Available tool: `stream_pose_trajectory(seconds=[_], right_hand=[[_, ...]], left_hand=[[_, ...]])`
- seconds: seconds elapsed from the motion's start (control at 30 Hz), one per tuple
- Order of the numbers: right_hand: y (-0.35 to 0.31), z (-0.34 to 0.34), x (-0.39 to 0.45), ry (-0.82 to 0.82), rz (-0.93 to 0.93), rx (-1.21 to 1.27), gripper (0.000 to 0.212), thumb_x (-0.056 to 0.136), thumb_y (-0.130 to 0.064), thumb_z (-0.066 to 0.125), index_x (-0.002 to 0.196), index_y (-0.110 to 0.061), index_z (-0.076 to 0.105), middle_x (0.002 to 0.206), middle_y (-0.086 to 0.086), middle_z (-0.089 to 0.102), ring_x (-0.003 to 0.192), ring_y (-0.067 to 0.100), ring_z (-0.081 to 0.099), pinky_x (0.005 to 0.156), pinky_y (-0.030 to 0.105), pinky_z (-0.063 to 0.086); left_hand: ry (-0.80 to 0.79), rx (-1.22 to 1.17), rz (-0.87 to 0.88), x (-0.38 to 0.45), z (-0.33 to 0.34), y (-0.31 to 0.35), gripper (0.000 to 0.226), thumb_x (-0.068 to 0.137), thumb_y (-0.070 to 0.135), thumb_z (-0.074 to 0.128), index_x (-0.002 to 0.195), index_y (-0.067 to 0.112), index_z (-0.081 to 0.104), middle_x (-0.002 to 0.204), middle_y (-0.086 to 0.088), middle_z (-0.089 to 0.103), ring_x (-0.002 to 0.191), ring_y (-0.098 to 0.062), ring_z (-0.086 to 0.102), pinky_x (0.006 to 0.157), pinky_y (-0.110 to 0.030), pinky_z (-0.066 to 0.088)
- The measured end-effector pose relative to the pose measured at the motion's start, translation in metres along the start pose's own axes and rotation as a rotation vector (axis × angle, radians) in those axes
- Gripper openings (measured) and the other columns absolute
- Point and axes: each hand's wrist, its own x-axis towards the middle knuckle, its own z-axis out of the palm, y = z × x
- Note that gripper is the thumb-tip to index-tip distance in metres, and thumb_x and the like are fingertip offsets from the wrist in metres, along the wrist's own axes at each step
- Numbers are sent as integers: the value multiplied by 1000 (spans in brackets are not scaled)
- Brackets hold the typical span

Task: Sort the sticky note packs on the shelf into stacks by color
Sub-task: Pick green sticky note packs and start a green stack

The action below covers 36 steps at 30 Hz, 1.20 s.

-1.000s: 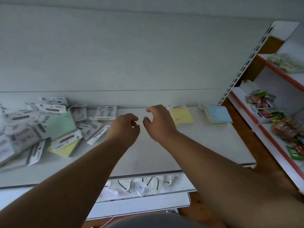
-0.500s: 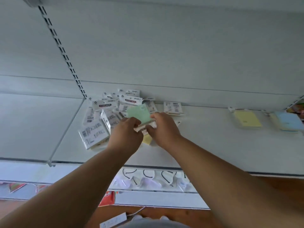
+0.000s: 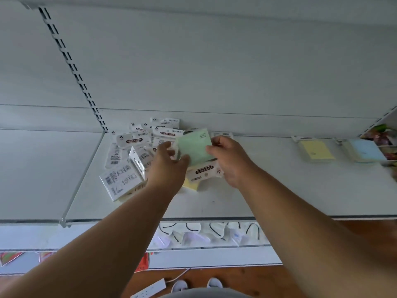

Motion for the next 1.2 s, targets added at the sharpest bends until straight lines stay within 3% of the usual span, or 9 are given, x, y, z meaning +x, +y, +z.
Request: stream_pose_trajectory(seconds=[0.13, 0.23, 0.43, 0.53, 0.67, 0.8, 0.93, 1.03, 1.2], right_hand=[[3, -41, -24, -54, 6, 68, 9, 86, -13, 65, 88, -22, 68, 88, 9, 73, 79, 29, 67, 68, 42, 50], [2, -76, -33, 44, 16, 29, 11, 87, -17, 68, 98, -16, 67, 91, 14, 72, 69, 22, 67, 58, 31, 51], [18, -135, -24, 82, 208, 460, 29, 84, -3, 69, 108, -9, 54, 92, 15, 68, 77, 34, 71, 64, 38, 55], [24, -158, -12, 134, 189, 395, 40, 80, 8, 65, 115, -8, 51, 98, 19, 64, 75, 31, 67, 65, 36, 54], [27, -206, 12, 124, 107, 99, 37, 76, 9, 64, 100, -18, 56, 100, 14, 67, 67, 22, 61, 55, 31, 46], [23, -243, 41, 205, -69, -399, 35, 71, -2, 63, 94, -28, 57, 95, 0, 69, 72, 24, 65, 62, 40, 57], [23, -249, 58, 222, -208, -687, 31, 78, -12, 64, 108, -19, 59, 104, -2, 61, 91, 19, 60, 77, 27, 48], [42, -244, 49, 131, -330, -752, 26, 78, -15, 67, 104, -15, 63, 111, 5, 58, 99, 22, 58, 85, 28, 46], [75, -244, 34, -67, -459, -1035, 21, 82, -17, 58, 98, -8, 68, 108, 10, 60, 100, 30, 55, 84, 34, 46]], left_hand=[[-226, -366, -150, -2, 25, 24, 23, 90, 12, 63, 113, 12, 59, 105, -10, 69, 89, -28, 71, 81, -46, 59], [-214, -485, -205, -7, 47, 40, 9, 87, -1, 64, 89, 6, 59, 94, -17, 67, 72, -27, 69, 62, -35, 61], [-331, -847, -436, -18, 108, 57, 24, 85, -11, 61, 107, -2, 60, 96, -19, 70, 80, -30, 70, 74, -38, 61], [-387, -771, -421, -22, 144, 61, 36, 82, -10, 64, 117, -2, 57, 108, -22, 70, 88, -32, 72, 73, -36, 60], [-238, -764, -429, -11, 177, 72, 30, 86, 4, 67, 113, 12, 57, 111, -17, 65, 94, -32, 68, 78, -42, 59], [-308, -392, -196, -9, 206, 82, 56, 82, -4, 68, 126, 26, 52, 99, -15, 60, 80, -33, 69, 69, -42, 61], [-143, 60, 3, -19, 235, 84, 39, 81, 12, 67, 114, 28, 53, 81, -4, 67, 68, -27, 70, 63, -41, 59], [-51, 502, 78, -22, 247, 84, 49, 81, 30, 66, 124, 24, 43, 94, -3, 66, 81, -25, 63, 66, -28, 44], [-7, 811, 376, -24, 252, 73, 38, 88, 34, 58, 123, 19, 52, 123, -7, 53, 113, -29, 51, 89, -38, 45]])
